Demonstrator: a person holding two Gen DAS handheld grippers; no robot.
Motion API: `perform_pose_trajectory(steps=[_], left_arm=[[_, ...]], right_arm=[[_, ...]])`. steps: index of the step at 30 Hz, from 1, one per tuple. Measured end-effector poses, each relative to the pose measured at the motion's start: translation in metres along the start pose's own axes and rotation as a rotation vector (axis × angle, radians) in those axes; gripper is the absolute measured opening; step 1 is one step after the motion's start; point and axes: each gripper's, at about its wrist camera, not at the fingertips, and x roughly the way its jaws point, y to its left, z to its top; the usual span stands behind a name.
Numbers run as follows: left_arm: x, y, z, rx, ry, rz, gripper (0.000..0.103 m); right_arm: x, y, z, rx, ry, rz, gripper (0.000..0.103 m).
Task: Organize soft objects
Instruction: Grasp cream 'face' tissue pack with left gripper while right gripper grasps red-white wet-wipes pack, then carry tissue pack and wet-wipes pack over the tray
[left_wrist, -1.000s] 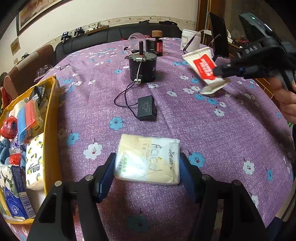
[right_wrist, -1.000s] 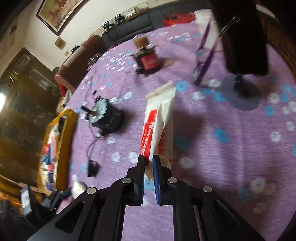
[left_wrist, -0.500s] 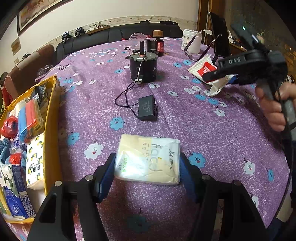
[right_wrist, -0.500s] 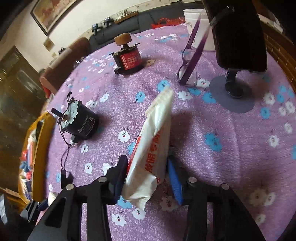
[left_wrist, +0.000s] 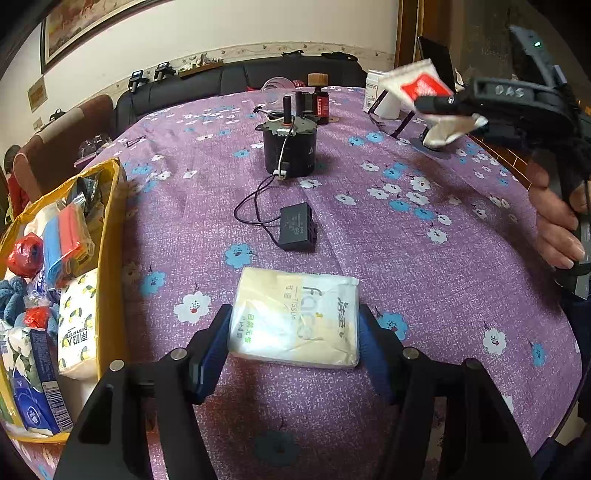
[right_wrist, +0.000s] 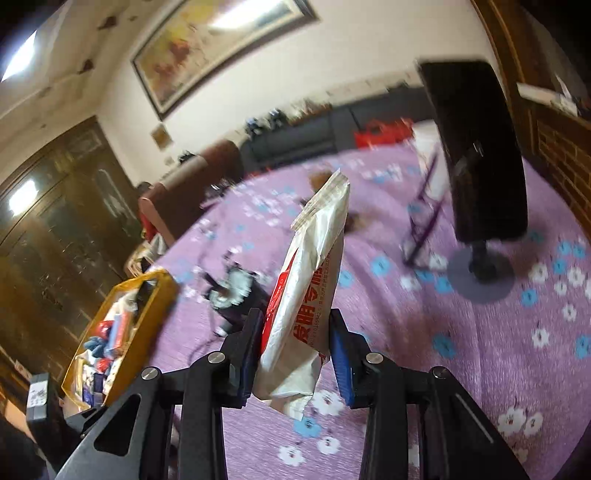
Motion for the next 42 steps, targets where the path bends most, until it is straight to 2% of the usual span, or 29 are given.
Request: perform_pose_trajectory(steps=[5, 11, 14, 23, 31, 42], left_arm=[[-0.004, -0.001, -0.001, 0.003, -0.025, 0.005, 0.064], [-0.014, 0.000, -0.004, -0.002, -0.087, 0.019, 0.064], [-0.019, 0.000, -0.004, -0.003, -0.114, 0.029, 0.064], [-0.032, 0.010, -0.005, -0.059, -0.179, 0.035, 0.064], [-0.067, 0.031, -0.007, -0.121, -0.255, 0.032, 0.065], [-0.109, 0.096, -0.022, -0.259, -0.339, 0.084, 0.065]], right_arm=[[0.003, 0.023, -0.010, -0.048, 0.023, 0.100, 0.038], [0.011, 0.052, -0.027, -0.143, 0.070, 0.160, 0.038], [0.014, 0.060, -0.032, -0.177, 0.073, 0.147, 0.038], [0.020, 0.060, -0.030, -0.141, 0.102, 0.131, 0.038], [0.006, 0.096, -0.029, -0.149, 0.090, 0.165, 0.039], [0.028, 0.170, -0.030, -0.219, 0.136, 0.232, 0.039]])
